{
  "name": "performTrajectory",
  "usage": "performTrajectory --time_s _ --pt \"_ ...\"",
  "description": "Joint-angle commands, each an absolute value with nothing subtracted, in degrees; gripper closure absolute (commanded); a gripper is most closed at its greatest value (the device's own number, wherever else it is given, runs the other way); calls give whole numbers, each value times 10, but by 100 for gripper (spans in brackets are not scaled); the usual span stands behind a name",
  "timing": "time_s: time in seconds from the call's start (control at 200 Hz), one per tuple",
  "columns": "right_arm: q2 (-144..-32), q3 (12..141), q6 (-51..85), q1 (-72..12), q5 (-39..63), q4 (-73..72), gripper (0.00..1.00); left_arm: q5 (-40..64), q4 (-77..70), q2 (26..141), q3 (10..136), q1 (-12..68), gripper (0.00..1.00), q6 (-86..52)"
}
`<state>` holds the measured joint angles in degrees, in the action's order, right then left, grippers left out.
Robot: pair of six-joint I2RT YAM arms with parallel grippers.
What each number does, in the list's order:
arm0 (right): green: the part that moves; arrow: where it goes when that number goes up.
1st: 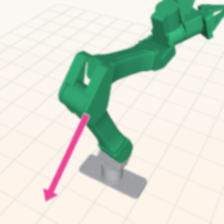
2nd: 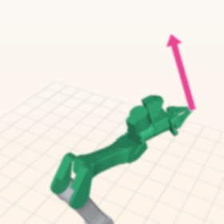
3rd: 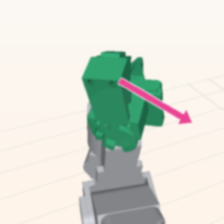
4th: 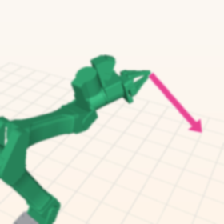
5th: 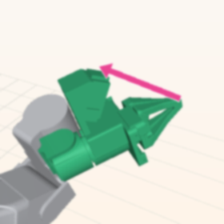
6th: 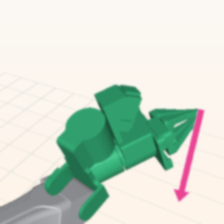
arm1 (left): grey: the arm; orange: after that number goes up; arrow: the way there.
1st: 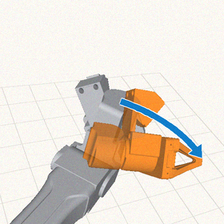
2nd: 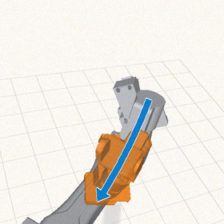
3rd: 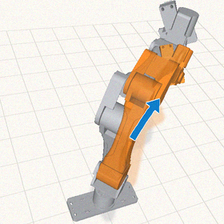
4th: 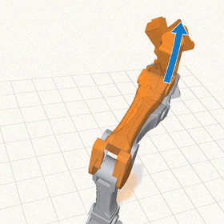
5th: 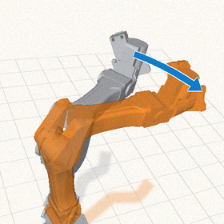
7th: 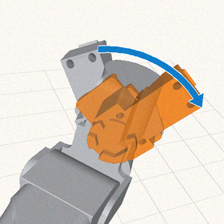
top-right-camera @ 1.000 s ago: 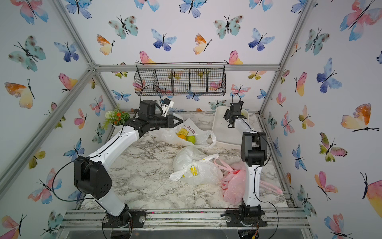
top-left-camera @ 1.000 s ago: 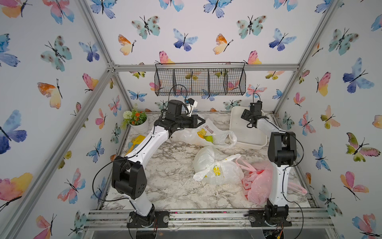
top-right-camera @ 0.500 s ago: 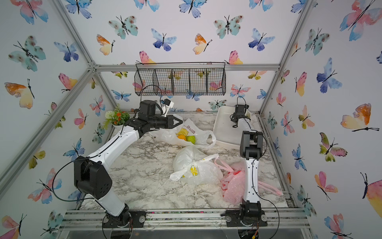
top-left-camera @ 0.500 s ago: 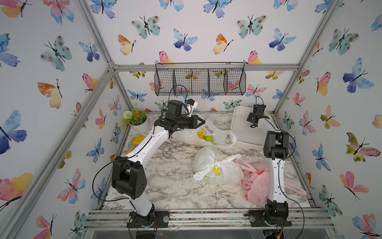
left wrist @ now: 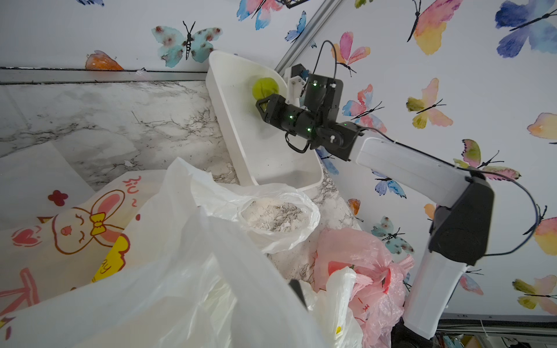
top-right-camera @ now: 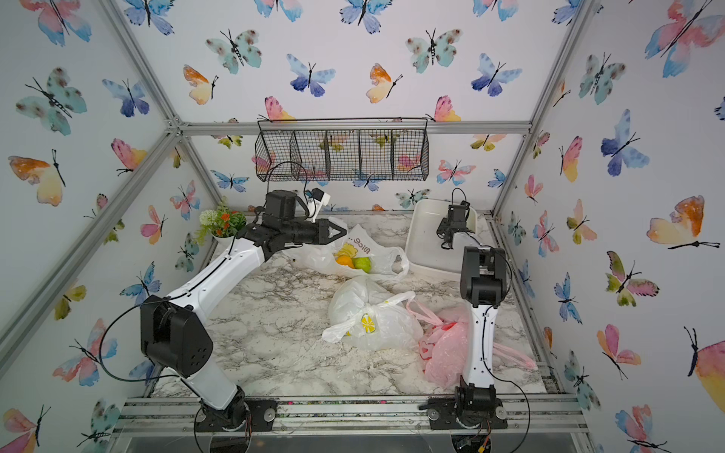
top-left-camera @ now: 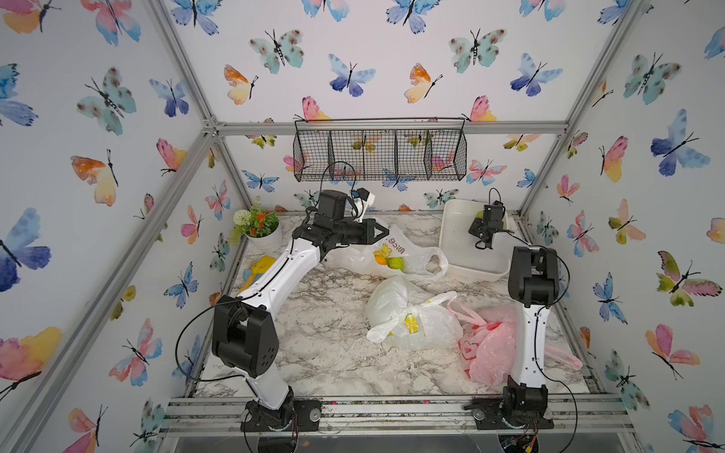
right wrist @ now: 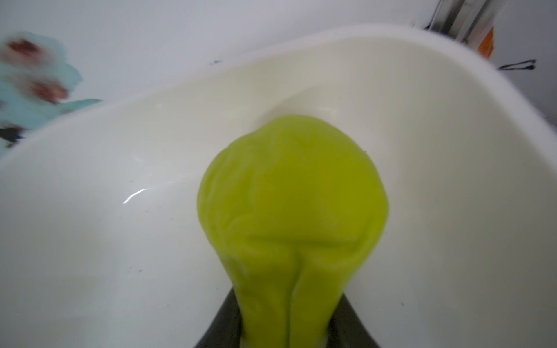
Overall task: Place the pears into plastic bags & tie knots
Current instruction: Pick up the pear from the basket, then place the pear in the plastic bag.
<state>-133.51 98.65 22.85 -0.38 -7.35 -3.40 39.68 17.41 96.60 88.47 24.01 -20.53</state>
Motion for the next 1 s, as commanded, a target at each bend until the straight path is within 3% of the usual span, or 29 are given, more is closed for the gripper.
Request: performTrajectory --time_s 0.0,0.26,0.486,0.631,0.756,0.991 --pt "-1223 900 244 -24 -31 -117 66 396 167 962 889 240 100 -198" --pt "-1025 679 238 -66 46 -118 68 409 153 969 901 239 100 -201" --pt "-901 647 166 -148 263 6 68 401 160 987 933 235 100 -200" --pt "-845 624 171 -217 303 50 69 409 148 991 933 237 100 -210" --pt "-890 649 215 -271 308 70 69 413 146 988 933 240 100 -213" --pt "-1082 805 230 -281 293 144 65 407 145 961 917 243 100 -214"
